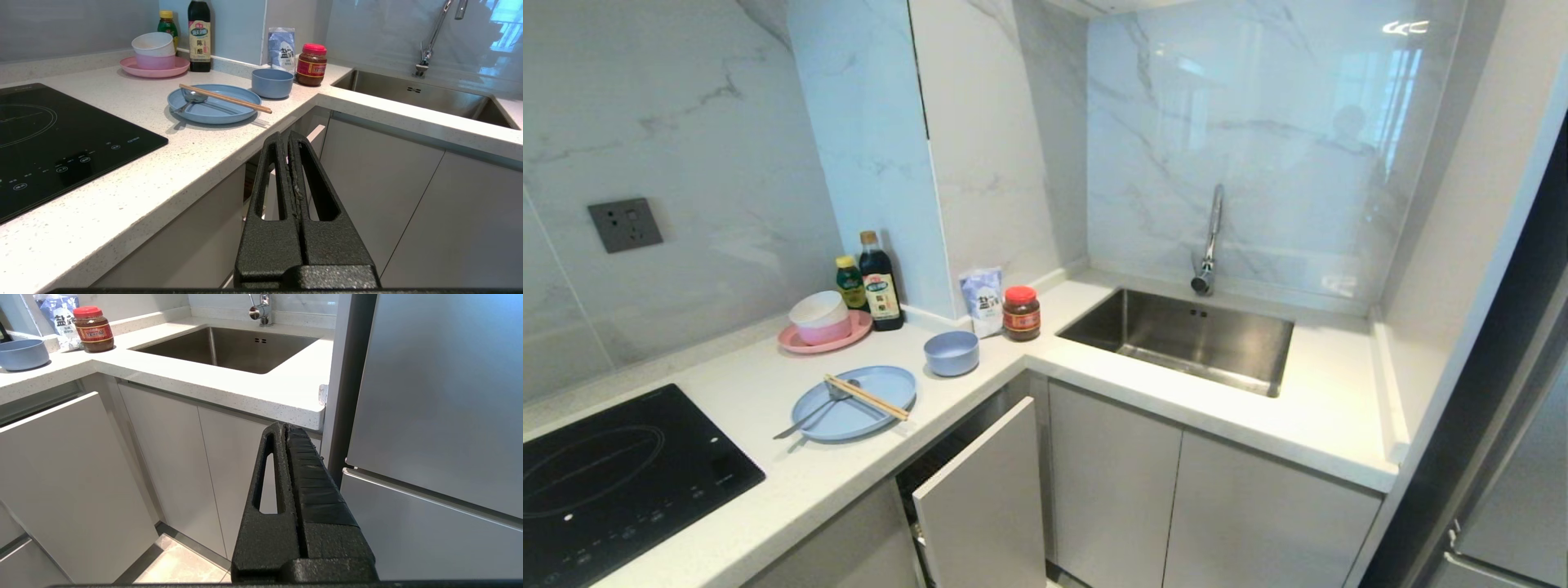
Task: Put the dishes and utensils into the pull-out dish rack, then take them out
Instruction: Open the cupboard
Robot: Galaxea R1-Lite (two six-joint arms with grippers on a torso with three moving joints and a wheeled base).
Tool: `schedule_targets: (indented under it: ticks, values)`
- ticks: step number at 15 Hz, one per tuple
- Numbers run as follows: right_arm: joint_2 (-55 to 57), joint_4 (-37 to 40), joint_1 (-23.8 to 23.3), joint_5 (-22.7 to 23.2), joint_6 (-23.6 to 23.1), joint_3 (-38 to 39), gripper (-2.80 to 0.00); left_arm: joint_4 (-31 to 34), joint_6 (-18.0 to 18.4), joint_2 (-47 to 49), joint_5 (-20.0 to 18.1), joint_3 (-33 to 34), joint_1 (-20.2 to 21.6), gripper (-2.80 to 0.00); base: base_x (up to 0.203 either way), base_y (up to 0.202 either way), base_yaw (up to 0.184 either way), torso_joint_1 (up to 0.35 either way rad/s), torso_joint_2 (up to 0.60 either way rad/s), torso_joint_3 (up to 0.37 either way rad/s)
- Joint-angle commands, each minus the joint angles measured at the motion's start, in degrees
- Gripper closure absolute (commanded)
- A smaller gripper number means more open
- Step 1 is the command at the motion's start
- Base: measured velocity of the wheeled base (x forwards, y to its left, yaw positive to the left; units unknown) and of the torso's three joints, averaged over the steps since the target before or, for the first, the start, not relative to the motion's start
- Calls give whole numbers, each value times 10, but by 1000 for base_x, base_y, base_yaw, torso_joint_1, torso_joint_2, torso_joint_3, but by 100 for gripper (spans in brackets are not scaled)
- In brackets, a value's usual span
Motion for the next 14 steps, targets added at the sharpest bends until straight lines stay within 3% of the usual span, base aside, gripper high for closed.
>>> schedule_targets:
  ticks: [1, 14]
  values:
    - [-2, 0, 0, 0, 0, 1, 0, 0, -1, 0, 0, 15, 0, 0, 0, 0, 0, 0, 0, 0]
    - [-2, 0, 0, 0, 0, 1, 0, 0, -1, 0, 0, 15, 0, 0, 0, 0, 0, 0, 0, 0]
